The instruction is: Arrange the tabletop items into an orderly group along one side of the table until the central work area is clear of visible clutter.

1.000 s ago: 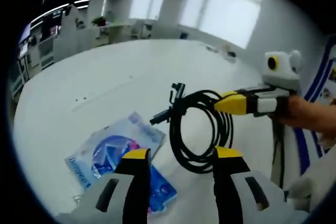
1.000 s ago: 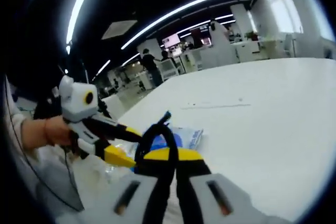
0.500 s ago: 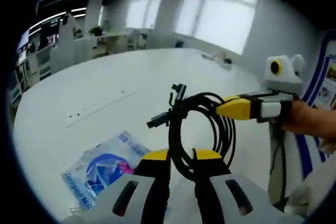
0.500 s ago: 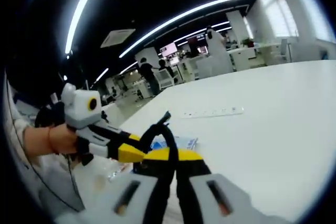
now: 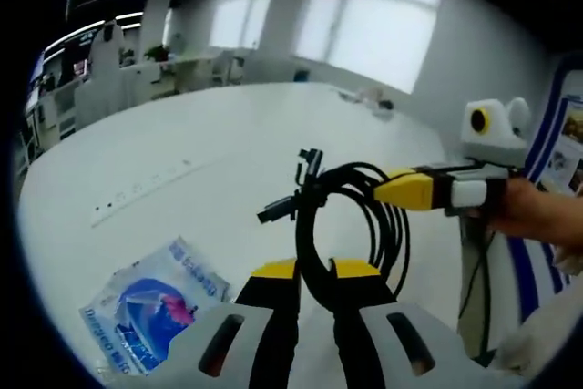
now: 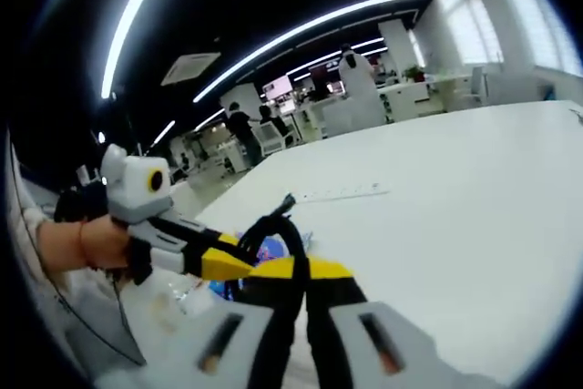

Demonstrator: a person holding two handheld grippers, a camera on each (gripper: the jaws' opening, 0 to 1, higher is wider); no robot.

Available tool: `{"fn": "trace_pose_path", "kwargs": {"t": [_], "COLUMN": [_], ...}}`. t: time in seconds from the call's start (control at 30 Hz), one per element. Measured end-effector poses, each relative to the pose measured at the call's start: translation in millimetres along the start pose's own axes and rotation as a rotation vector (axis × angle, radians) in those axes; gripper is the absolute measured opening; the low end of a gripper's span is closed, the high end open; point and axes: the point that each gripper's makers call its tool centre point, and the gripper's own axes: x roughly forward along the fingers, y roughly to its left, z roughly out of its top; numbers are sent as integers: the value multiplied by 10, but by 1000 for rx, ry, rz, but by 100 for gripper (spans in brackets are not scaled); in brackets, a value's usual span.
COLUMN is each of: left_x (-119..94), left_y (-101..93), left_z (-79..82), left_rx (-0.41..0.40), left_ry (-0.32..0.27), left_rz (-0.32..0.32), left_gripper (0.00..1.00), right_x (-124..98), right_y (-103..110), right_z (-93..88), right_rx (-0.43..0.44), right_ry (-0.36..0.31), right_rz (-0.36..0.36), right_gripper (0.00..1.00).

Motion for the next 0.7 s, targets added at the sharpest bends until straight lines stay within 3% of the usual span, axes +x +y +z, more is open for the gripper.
{"fn": "trace_pose_path", "kwargs": {"t": [0.43, 0.7], "left_x": [440, 782], "left_y": [-268, -384], "left_z": [-130, -287], "left_rx": [-79, -122], "left_ry": [38, 87], "left_rz": [-47, -50], "left_gripper": [8, 8], "right_x": [-216, -268], "right_y": [-438, -801], "right_z": [-214, -473], "right_rx": [31, 93], "right_ry": [58, 130], "right_rz": [-62, -118], "right_gripper": [0, 0]}}
